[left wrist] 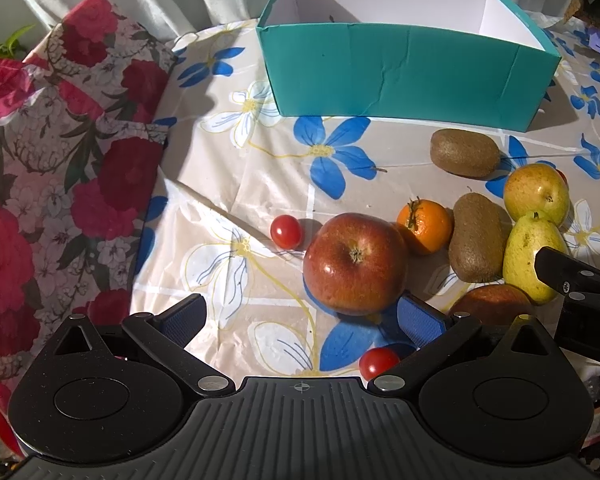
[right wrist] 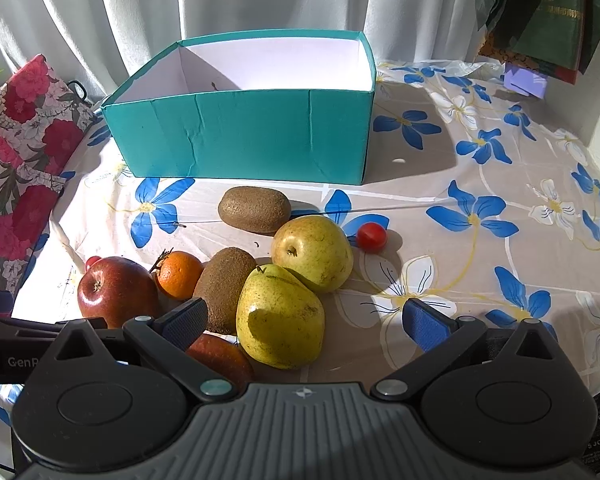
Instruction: Organize fruits
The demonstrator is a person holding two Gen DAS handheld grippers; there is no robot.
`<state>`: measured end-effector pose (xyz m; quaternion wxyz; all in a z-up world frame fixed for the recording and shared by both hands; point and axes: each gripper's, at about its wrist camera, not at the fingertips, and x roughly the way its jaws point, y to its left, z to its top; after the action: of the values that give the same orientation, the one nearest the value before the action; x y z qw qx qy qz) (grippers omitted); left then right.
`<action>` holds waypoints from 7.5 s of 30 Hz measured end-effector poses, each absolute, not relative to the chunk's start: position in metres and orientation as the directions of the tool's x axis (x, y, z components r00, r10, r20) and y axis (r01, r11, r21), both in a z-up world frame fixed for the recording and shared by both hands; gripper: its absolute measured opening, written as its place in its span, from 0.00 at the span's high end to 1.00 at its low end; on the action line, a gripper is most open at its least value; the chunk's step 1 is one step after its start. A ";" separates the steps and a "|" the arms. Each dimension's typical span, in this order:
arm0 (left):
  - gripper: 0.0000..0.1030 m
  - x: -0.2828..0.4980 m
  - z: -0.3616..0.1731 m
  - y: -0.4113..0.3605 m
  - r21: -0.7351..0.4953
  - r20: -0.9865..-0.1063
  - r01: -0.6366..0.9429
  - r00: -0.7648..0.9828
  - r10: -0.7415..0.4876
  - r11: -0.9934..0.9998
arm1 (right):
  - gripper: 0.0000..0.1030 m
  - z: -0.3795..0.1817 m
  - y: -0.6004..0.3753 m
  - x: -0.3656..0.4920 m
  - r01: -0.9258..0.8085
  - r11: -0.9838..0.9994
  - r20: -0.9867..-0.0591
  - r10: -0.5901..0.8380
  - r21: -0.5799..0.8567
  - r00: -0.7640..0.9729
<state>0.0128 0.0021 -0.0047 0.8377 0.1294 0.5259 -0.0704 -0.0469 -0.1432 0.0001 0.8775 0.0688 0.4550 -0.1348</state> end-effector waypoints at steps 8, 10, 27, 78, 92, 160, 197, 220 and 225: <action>0.00 0.013 -0.006 0.001 0.135 -0.903 0.252 0.430 0.014 0.958 | 0.00 0.000 -0.145 -0.046 0.298 0.955 -0.817 -0.172 0.000 0.551; 0.00 0.013 -0.006 0.001 0.134 -0.903 0.249 0.430 0.015 0.959 | 0.00 0.000 -0.145 -0.046 0.297 0.955 -0.817 -0.171 0.000 0.551; 0.00 0.017 -0.002 0.007 0.117 -0.902 0.218 0.432 0.012 0.969 | 0.00 -0.001 -0.145 -0.043 0.282 0.959 -0.822 -0.161 0.000 0.547; 0.00 0.006 -0.013 0.006 0.106 -0.845 0.318 0.529 -0.084 0.942 | 0.00 0.000 -0.164 -0.046 0.282 0.958 -0.806 -0.132 0.045 0.577; 0.00 -0.041 -0.043 0.009 0.074 -0.820 0.561 0.505 -0.271 0.824 | 0.00 0.000 -0.194 -0.054 0.369 0.927 -0.801 -0.176 0.060 0.572; 0.70 0.026 0.009 0.025 -0.061 -0.797 0.447 0.516 -0.313 0.893 | 0.69 -0.060 -0.252 0.018 0.419 0.896 -0.810 -0.131 0.151 0.572; 0.70 0.200 0.019 -0.084 0.103 -0.728 0.333 0.667 -0.157 0.937 | 0.75 0.023 -0.236 0.003 0.357 0.921 -0.617 -0.191 0.157 0.763; 0.02 0.126 0.067 0.006 -0.066 -0.626 0.146 0.764 -0.155 0.987 | 0.75 0.038 -0.232 0.030 0.313 0.939 -0.559 -0.183 0.145 0.809; 0.02 0.107 0.057 0.029 -0.063 -0.669 0.115 0.732 -0.127 0.991 | 0.75 0.037 -0.227 0.047 0.287 0.950 -0.546 -0.175 0.126 0.820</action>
<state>0.1074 0.0295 0.0572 0.9305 -0.0088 0.3603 -0.0650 0.0467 -0.2269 0.0368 0.9484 0.1017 0.2746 -0.1216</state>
